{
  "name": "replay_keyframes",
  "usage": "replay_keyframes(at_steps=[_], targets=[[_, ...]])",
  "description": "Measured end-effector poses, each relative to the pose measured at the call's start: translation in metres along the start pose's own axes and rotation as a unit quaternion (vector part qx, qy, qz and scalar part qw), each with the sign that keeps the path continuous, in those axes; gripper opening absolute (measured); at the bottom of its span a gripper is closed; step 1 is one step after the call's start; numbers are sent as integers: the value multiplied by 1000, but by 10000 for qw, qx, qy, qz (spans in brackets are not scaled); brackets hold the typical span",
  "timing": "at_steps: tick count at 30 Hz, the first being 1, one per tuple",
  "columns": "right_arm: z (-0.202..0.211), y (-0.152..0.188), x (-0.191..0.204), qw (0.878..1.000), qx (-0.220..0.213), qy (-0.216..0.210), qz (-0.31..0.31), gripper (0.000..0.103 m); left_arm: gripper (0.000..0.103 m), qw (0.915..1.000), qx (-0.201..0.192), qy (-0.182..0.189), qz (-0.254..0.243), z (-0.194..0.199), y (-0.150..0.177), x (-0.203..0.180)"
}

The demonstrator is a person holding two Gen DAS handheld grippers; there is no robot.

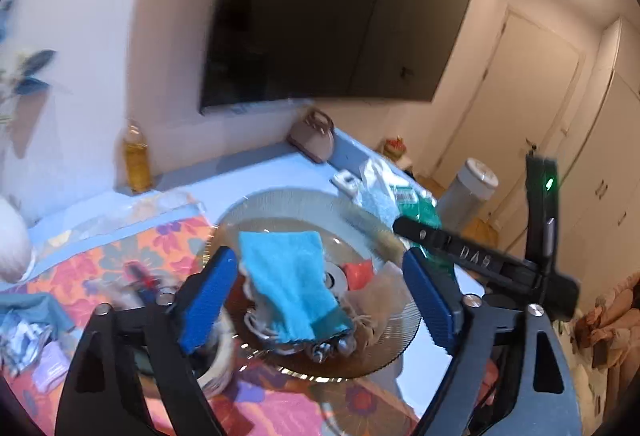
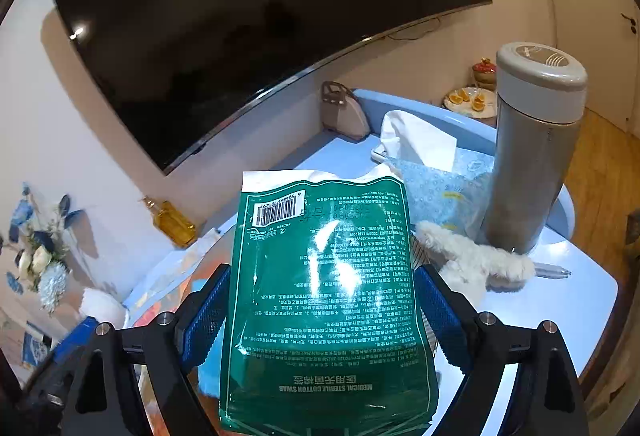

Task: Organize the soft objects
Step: 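Move both open grippers back over the flowered table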

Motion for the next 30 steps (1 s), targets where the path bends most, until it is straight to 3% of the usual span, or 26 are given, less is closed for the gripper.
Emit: replay_keyframes(at_steps=[5, 7, 9, 11, 15, 19, 23, 26, 30], targets=[[-30, -3, 18, 9965, 421, 118, 709, 95, 85, 9992, -314, -137, 192, 54, -2, 25], [-43, 0, 20, 9923, 810, 195, 918, 95, 85, 9986, -460, -261, 84, 82, 4, 37], [-43, 1, 20, 9906, 893, 241, 1004, 95, 86, 9969, -630, -468, -65, 110, 11, 50], [-36, -2, 20, 9917, 814, 190, 979, 96, 95, 9934, -810, -790, -177, 141, 22, 70], [-20, -1, 25, 9947, 834, -465, 392, 96, 99, 9897, -863, -1141, -64, 181, 42, 109], [0, 11, 61, 9875, 770, -1352, 264, 96, 99, 9859, -1031, -1265, 360, 225, 56, 152], [26, 35, 135, 9743, 679, -2027, 710, 97, 99, 9743, -1270, -1701, 757, 287, 55, 195], [44, 67, 194, 9612, 587, -2439, 1151, 103, 102, 9619, -1446, -2123, 937, 329, 58, 217], [44, 132, 256, 9387, 740, -2827, 1829, 103, 102, 9559, -1356, -2479, 801, 331, 88, 238]])
Point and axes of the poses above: each gripper's, at about its wrist camera, not at the fingertips, and z roughly against the way its jaws point, x to its left, y to its underside, the point moved 6 cm from there along -z, roughly the way its jaws point, and after that the axes turned 14 degrees about -y, right-handed, at the moved point
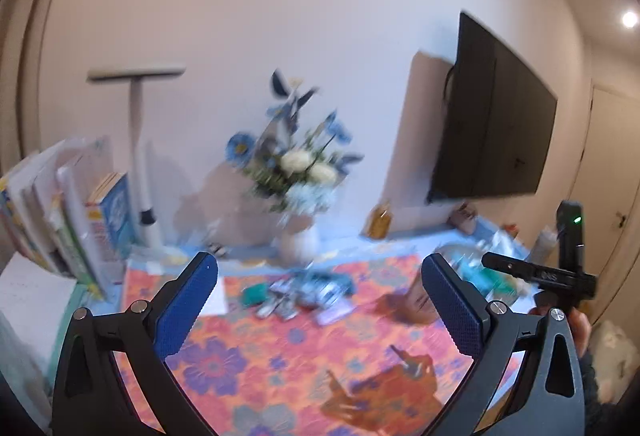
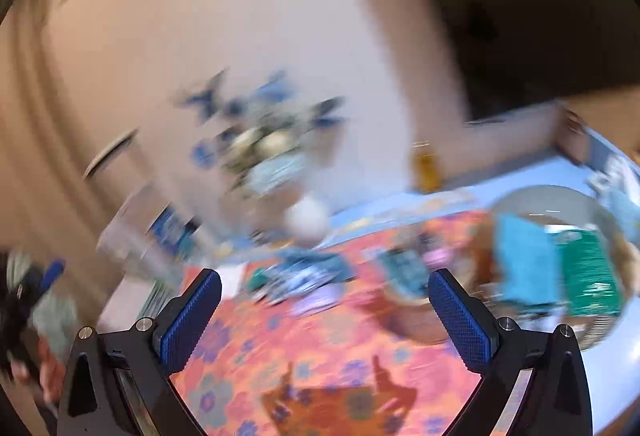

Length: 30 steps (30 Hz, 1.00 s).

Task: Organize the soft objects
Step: 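Move both open grippers back over the flowered table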

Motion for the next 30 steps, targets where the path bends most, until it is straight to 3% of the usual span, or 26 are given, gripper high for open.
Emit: replay_keyframes(at_steps=[4, 7, 12, 14, 16, 19, 24, 30], targets=[[-82, 64, 39, 9952, 868, -31, 441, 103, 102, 9948, 839, -569, -114, -60, 74, 24], [-131, 109, 36, 9884, 1375, 315, 562, 103, 102, 9805, 1495, -1271, -83, -113, 136, 53], [-170, 151, 9, 9735, 1694, 1106, 1066, 103, 102, 9719, 1870, -1333, 511, -162, 205, 90], [-175, 156, -3, 9699, 1697, 1317, 1149, 103, 102, 9713, 1870, -1312, 668, -170, 216, 97], [-179, 161, -12, 9705, 1710, 1353, 1029, 103, 102, 9651, 2086, -1292, 914, -177, 225, 102], [-181, 161, -24, 9708, 1766, 1464, 699, 103, 102, 9655, 2002, -1310, 1023, -174, 226, 103], [-183, 165, -29, 9701, 1919, 1399, 508, 103, 102, 9621, 2299, -1236, 795, -184, 233, 94], [-190, 171, -27, 9621, 2157, 1531, 665, 103, 102, 9610, 2315, -1362, 658, -184, 236, 92]])
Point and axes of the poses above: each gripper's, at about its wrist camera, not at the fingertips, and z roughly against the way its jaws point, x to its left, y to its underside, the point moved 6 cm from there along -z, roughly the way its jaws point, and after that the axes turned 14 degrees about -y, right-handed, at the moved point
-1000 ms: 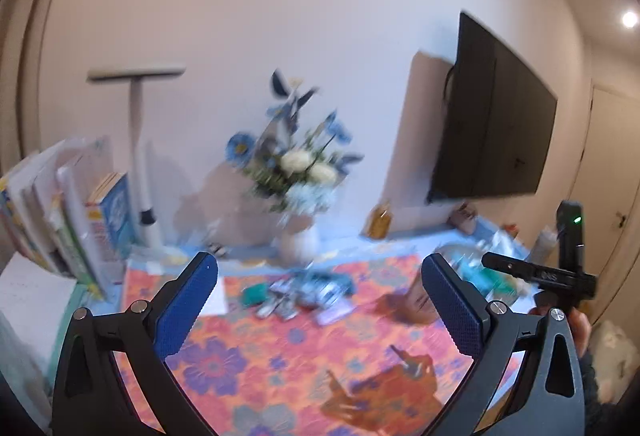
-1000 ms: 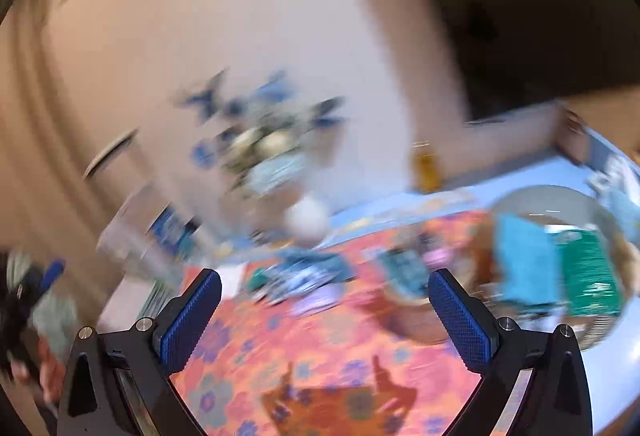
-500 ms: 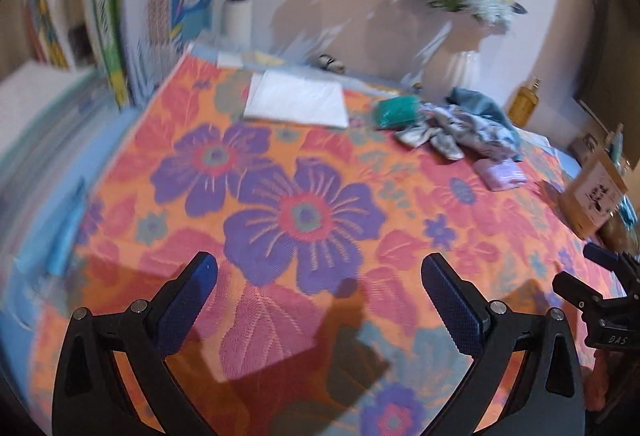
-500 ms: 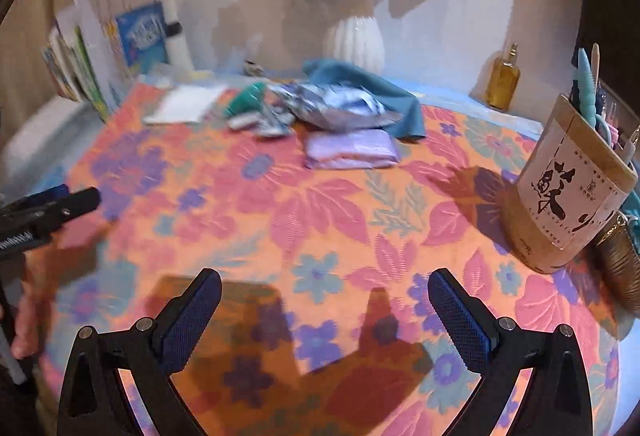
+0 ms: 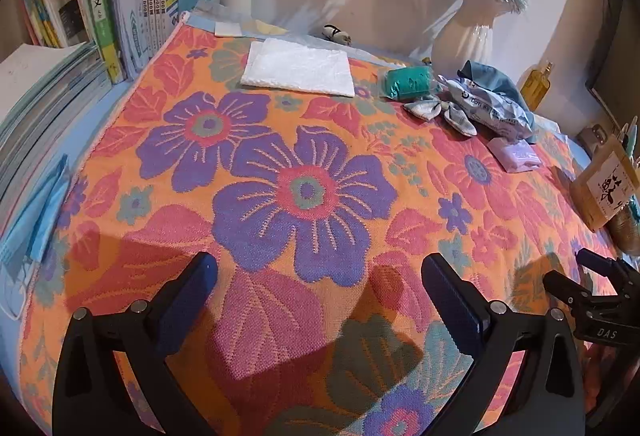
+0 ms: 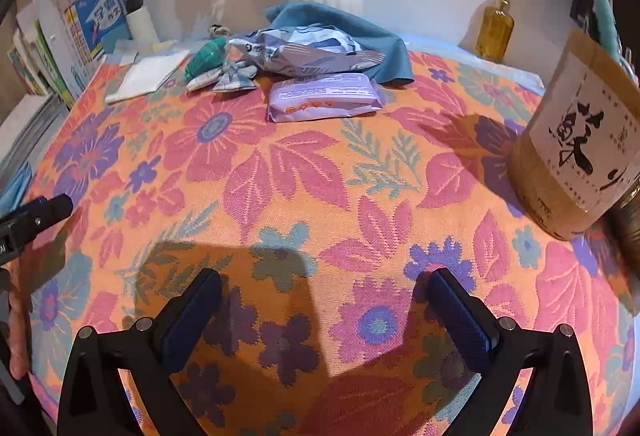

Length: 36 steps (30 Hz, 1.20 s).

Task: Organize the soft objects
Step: 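Move both open grippers back over the flowered table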

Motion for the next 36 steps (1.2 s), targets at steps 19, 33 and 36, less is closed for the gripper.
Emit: replay_keyframes(at_steps=[19, 33, 36], targets=[[1, 1, -1, 10000, 9, 19, -7, 103, 102, 9986, 31, -331, -411, -3, 3, -8], [4, 2, -3, 9999, 48, 93, -33, 103, 102, 9989, 168, -119, -429, 0, 0, -9], [12, 3, -10, 9991, 218, -248, -271, 103, 102, 9988, 54, 344, -348, 19, -12, -10]])
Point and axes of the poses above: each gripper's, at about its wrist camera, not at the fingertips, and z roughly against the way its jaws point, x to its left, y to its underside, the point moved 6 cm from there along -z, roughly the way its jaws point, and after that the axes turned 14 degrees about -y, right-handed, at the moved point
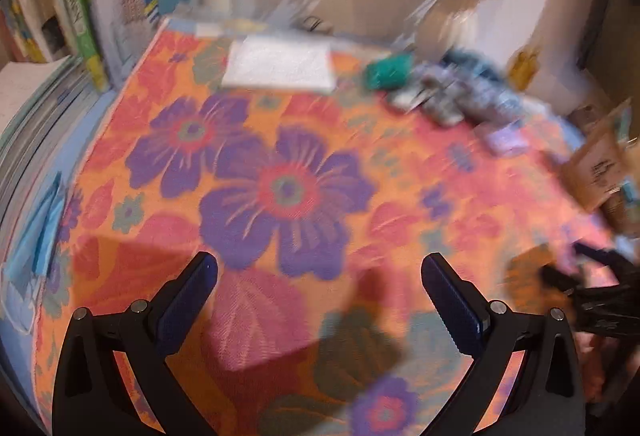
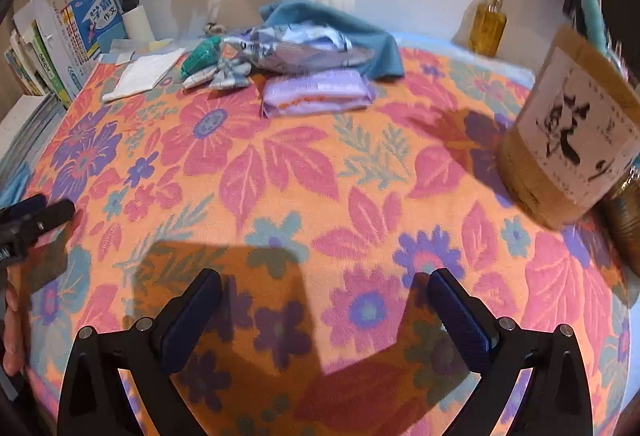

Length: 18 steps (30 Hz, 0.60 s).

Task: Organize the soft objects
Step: 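Grasp the bagged teal pouch with the left gripper while the right grasps the blue cloth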

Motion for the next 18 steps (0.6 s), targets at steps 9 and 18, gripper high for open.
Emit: replay_keyframes(at_steps=[9, 18], targets=[[27, -102, 14, 9975, -708, -37, -48, 103, 102, 9975, -361, 591, -111, 1, -99, -41], [-22, -190, -16, 9965, -817, 161, 101, 103, 101, 9952, -111, 893, 374, -97, -148, -89]])
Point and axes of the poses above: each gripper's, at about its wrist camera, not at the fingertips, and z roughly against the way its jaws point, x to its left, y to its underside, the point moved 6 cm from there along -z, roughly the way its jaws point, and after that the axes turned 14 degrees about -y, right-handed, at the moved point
